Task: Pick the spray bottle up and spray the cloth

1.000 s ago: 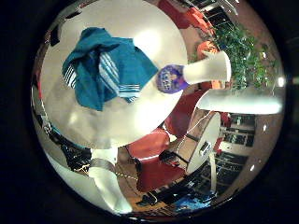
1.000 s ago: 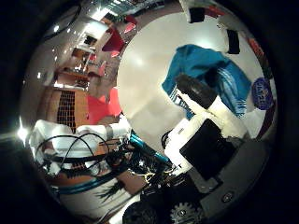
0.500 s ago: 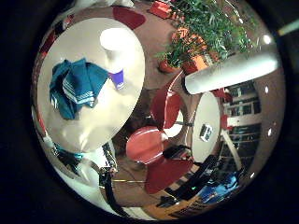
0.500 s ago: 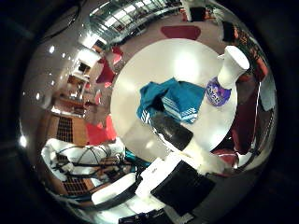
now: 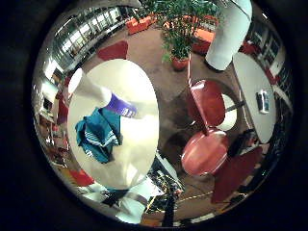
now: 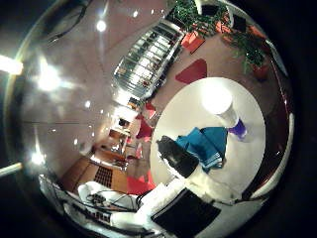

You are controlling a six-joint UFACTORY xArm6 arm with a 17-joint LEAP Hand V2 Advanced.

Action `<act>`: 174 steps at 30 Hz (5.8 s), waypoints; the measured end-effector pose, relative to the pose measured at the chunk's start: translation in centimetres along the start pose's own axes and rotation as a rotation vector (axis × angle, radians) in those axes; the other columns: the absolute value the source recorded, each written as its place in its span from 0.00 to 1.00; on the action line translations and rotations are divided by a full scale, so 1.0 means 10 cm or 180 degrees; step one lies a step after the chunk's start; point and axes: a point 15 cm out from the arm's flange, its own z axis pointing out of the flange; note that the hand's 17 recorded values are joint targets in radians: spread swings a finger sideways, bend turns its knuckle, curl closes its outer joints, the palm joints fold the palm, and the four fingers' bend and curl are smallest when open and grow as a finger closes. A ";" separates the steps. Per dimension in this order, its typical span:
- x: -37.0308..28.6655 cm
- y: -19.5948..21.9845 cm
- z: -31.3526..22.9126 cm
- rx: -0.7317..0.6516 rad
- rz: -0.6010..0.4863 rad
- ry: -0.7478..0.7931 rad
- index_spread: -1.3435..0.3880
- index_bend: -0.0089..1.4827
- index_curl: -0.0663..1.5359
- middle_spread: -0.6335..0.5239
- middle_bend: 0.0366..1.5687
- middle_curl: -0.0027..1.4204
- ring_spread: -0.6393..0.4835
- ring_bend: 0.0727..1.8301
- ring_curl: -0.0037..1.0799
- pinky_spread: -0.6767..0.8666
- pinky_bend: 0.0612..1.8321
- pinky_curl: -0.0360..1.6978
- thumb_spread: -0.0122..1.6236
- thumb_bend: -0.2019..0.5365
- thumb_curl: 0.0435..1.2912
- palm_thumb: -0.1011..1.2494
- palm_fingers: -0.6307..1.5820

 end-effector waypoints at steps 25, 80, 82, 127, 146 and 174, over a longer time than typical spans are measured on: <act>0.83 0.54 0.95 0.0492 0.0635 -0.0978 0.74 0.11 0.21 0.75 0.15 0.25 0.80 0.23 0.24 0.71 0.26 0.17 0.64 0.24 0.19 0.36 0.31; -1.27 0.07 1.85 -0.0184 0.0083 -0.1661 0.68 0.77 0.48 0.47 0.83 0.46 0.44 0.77 0.53 0.33 0.68 0.48 0.62 0.25 0.50 0.85 0.83; -1.35 0.08 1.75 -0.0359 -0.0066 -0.1538 0.68 0.78 0.48 0.47 0.84 0.46 0.44 0.78 0.53 0.33 0.67 0.50 0.62 0.25 0.51 0.84 0.83; -2.07 1.07 0.97 -0.4105 -0.2054 0.2804 0.67 0.79 0.46 0.46 0.87 0.43 0.43 0.79 0.53 0.31 0.54 0.75 0.64 0.26 0.56 0.77 0.83; -2.18 1.29 1.19 -0.4146 -0.2157 0.2510 0.67 0.79 0.46 0.46 0.87 0.43 0.43 0.78 0.53 0.30 0.53 0.76 0.65 0.26 0.55 0.80 0.83; -4.89 2.15 1.06 -0.3406 -0.1958 -0.1629 0.67 0.80 0.46 0.47 0.87 0.43 0.44 0.79 0.52 0.29 0.53 0.78 0.62 0.26 0.57 0.84 0.83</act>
